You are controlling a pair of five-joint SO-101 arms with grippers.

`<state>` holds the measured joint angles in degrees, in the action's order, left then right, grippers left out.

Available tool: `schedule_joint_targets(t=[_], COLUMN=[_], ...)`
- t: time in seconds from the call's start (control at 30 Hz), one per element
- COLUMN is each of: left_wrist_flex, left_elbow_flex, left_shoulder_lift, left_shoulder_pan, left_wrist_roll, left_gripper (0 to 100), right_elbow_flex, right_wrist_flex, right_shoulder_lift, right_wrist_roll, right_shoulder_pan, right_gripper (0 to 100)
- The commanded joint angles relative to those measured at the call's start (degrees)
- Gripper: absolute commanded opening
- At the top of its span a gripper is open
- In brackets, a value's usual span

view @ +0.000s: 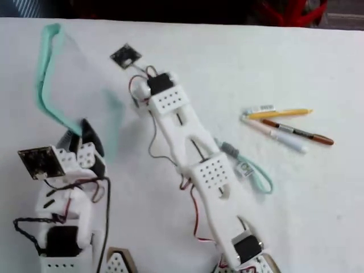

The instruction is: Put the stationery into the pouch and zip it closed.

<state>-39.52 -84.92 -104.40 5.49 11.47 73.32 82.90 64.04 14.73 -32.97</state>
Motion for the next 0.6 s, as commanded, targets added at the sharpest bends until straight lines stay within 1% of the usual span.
schedule_joint_targets(t=[0.0, 0.07, 0.23, 0.33, 0.47, 0.57], left_wrist_flex=[4.22, 4.31, 4.22, 4.22, 4.22, 4.22], left_elbow_flex=[-1.05, -1.32, -1.32, -1.32, -1.32, -1.32], left_shoulder_lift=[-0.22, -0.22, -0.22, -0.22, -0.22, -0.22], left_shoulder_pan=[-3.47, -4.53, -4.79, -4.79, -4.79, -4.79], left_wrist_roll=[-4.48, -5.27, -5.36, -5.36, -5.36, -5.36], left_gripper=[2, 2, 2, 2, 2, 2], right_elbow_flex=[2.02, 1.49, 2.02, 2.20, 2.11, 1.49], right_wrist_flex=[-6.11, -9.80, -14.11, -13.76, -10.86, -10.95], right_shoulder_lift=[-0.84, -0.75, 2.51, 3.47, 3.82, 4.09], right_wrist_roll=[-6.95, -8.88, -6.42, -4.48, -3.08, 0.88], right_shoulder_pan=[0.48, 0.22, -0.84, -0.40, 0.92, 1.01], right_gripper=[14.2, 14.2, 14.2, 13.9, 14.0, 13.8])
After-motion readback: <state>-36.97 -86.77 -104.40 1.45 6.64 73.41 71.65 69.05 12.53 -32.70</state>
